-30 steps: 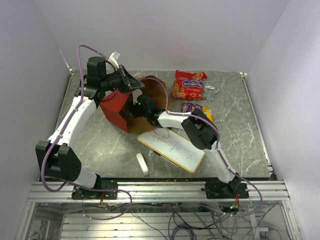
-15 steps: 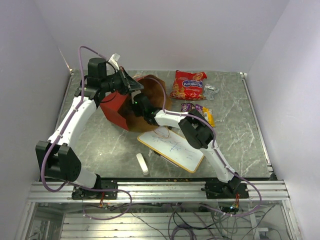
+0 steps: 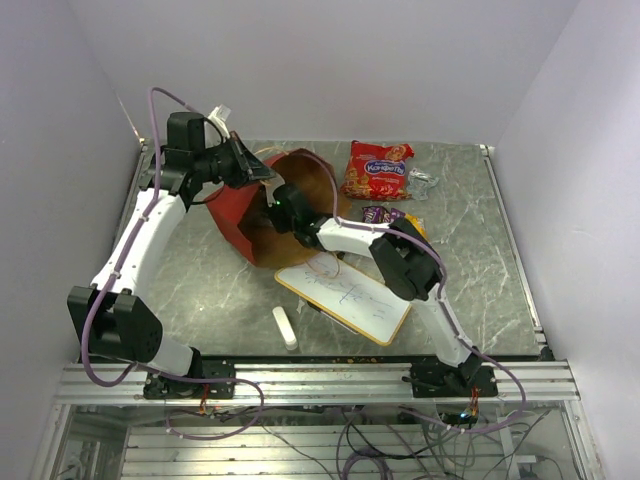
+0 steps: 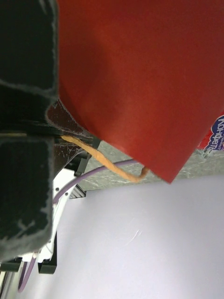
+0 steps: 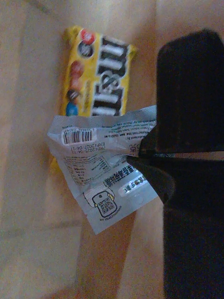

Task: Take the snacks out of the paper bag
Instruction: Take out the snack from the paper bag.

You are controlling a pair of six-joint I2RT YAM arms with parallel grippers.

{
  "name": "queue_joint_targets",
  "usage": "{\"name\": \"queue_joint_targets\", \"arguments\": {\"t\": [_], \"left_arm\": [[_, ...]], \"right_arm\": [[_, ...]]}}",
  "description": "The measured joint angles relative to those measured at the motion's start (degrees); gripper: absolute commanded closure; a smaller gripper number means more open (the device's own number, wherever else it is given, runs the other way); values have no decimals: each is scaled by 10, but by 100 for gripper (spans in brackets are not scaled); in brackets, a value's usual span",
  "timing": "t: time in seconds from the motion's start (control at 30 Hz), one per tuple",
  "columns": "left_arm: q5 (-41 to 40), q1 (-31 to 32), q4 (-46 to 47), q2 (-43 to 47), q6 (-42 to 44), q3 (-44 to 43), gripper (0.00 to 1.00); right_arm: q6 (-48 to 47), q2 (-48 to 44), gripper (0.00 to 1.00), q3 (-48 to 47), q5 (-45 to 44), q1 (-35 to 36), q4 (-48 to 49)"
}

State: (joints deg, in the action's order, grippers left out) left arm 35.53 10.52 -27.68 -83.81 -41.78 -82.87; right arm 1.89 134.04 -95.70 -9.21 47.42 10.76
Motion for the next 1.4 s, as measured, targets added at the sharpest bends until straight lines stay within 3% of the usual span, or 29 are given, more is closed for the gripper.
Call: {"name": "queue_joint_targets", "arguments": {"t": [0.43, 0.73, 1.1, 1.4], "left_arm": [[2, 0, 28, 0, -23, 8, 93], [0, 0, 40, -18, -44, -19, 93], [-79, 0, -40, 10, 7, -80, 93], [-94, -6, -90, 2, 24, -119, 93]], "right_arm": [[-30, -118, 100, 112, 10, -3, -9], [-58, -125, 100, 118, 73, -3, 1], [-30, -125, 100, 101, 186, -2, 40], [-56, -152, 100, 123, 253, 1, 58]]}}
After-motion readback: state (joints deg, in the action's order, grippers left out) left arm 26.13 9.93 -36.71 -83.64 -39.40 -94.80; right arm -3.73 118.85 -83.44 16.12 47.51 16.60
